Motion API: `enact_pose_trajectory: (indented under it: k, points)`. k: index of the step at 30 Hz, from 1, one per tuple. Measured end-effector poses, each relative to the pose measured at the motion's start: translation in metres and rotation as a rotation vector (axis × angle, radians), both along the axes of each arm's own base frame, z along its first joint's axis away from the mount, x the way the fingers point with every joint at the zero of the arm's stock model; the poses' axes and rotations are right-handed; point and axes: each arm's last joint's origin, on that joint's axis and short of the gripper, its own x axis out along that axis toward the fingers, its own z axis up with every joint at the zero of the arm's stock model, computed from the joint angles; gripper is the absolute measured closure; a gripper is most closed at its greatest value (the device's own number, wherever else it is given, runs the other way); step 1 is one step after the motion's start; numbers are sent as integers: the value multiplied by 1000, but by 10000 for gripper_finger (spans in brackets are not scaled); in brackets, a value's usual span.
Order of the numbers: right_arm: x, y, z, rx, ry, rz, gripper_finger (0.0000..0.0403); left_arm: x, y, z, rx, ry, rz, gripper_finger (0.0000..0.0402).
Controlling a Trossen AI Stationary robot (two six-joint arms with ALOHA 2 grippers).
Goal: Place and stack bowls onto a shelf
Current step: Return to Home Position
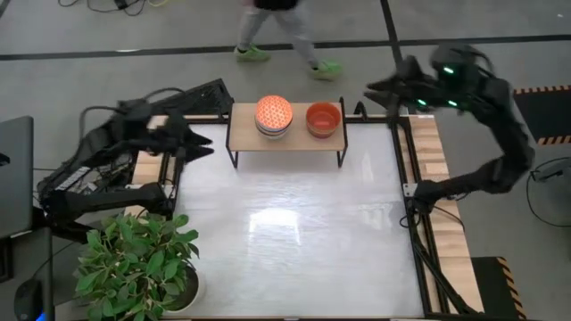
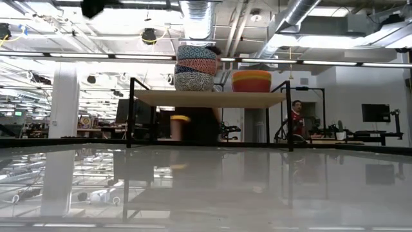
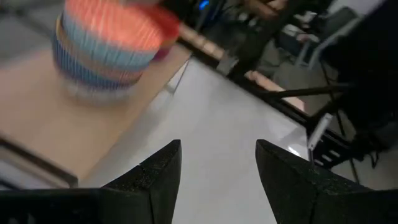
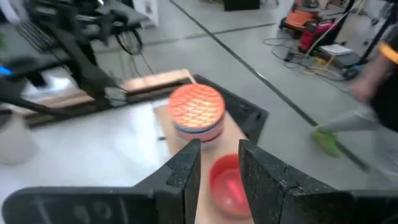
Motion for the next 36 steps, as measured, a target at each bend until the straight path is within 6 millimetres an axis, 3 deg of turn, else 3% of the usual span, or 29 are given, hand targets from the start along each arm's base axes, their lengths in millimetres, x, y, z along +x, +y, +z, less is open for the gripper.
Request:
enact_pose_trajectory:
  k: [2,6,8,11,15,20,25,30,36]
  points:
    - [-20,20,4,7,-16,36,270,-10,-5,19,74,-19,5,211]
    - [-60,52,8,52,-90,100,269,-38,-14,46,165,40,266,211]
    - [-75,63,1,82,-123,134,269,-54,-20,54,218,35,371,211]
    - [-89,74,-20,147,-195,181,269,-86,-40,58,311,-69,384,211]
    - [-92,81,-64,190,-368,258,269,-131,-70,41,338,-255,334,211]
    - [-80,86,-125,200,-562,388,269,-161,-95,2,246,-457,195,211]
    - [-64,90,-181,247,-671,389,269,-159,-101,-36,160,-531,41,211]
    - [-50,99,-222,271,-738,441,269,-144,-96,-45,131,-440,-51,211]
    - [-42,114,-263,290,-759,501,269,-120,-83,-68,178,-402,-18,211]
